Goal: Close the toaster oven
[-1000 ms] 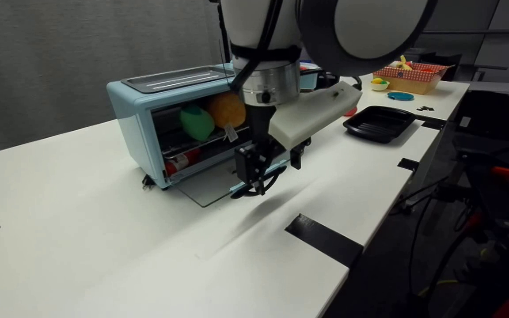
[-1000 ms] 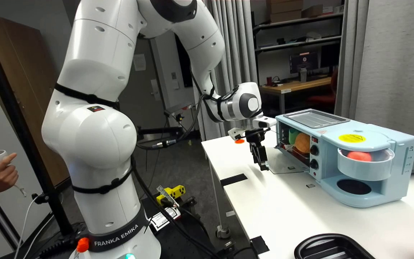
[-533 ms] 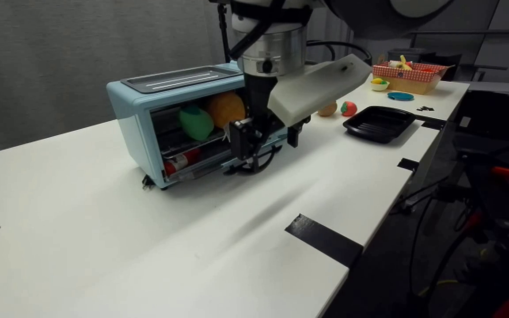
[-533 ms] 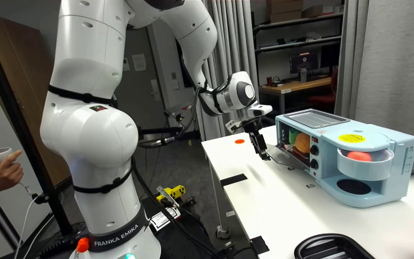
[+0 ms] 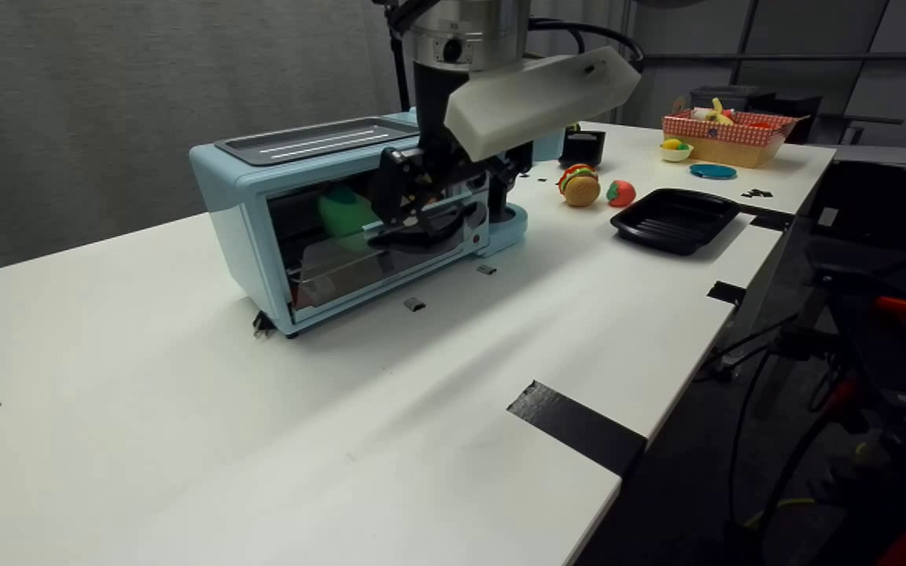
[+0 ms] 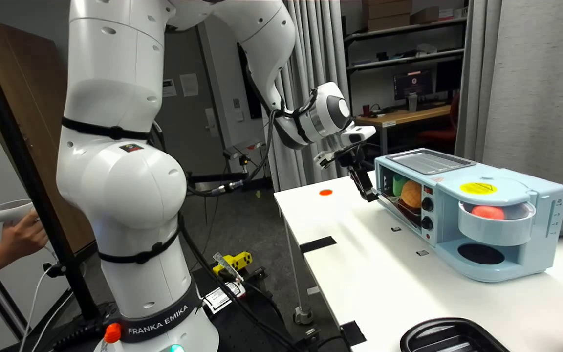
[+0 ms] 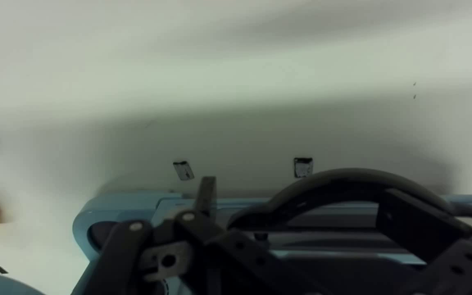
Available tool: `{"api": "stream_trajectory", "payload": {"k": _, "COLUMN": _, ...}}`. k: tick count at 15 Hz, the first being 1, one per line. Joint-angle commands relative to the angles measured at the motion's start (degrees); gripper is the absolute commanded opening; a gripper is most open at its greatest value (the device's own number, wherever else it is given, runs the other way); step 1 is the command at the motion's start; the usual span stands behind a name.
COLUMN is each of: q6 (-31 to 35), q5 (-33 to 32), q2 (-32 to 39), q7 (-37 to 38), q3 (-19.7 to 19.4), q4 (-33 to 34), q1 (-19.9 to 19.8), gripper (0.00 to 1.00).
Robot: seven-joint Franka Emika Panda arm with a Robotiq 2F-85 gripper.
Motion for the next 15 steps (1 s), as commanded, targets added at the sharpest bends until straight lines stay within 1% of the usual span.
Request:
{"api": "stream_trajectory", "payload": {"k": 1, "q6": 0.55, "q5": -2.64, "q2": 0.49, "q7": 1.69, "q3": 0.06, "q4": 2.12, "q1": -2.81, "gripper": 1.00}}
{"api": "stream_trajectory", "payload": {"k": 9, "q6": 0.30, "q5": -2.41, "q2": 0.55, "q7": 1.16, "q3": -0.27, "q4": 4.96, "q1": -6.58, "gripper": 1.00}}
{"api": "stream_trajectory", "payload": {"k": 15, "q6": 0.03, "q5": -2.14, "q2": -0.89, "q7": 0.76, "q3": 0.11, "q4": 4.30, "q1": -6.99, "gripper": 1.00}}
